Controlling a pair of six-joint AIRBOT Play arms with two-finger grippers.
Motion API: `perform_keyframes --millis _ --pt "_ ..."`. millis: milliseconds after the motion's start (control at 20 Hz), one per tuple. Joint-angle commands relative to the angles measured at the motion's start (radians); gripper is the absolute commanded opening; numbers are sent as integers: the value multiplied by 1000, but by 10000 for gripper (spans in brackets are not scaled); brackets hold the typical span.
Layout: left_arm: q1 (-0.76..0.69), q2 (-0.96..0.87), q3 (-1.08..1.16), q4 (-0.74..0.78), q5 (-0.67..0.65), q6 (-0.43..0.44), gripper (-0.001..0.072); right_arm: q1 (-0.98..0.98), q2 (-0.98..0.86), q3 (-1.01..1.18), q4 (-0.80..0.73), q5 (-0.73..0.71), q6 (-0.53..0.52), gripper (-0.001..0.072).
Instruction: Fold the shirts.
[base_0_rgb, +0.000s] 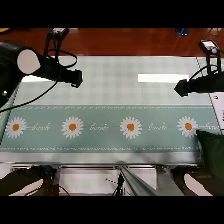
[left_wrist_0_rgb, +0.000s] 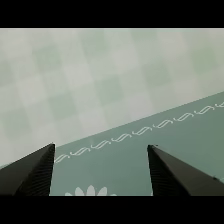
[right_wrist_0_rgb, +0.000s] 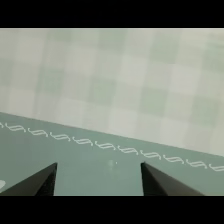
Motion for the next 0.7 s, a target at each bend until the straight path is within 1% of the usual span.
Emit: perform_keyframes --millis 0,650 --pt "1 10 -26 8 66 -17 692 3 24 -35 18 -134 19 583" --pt "1 0 -26 8 66 -18 690 3 24 -35 18 -139 18 583"
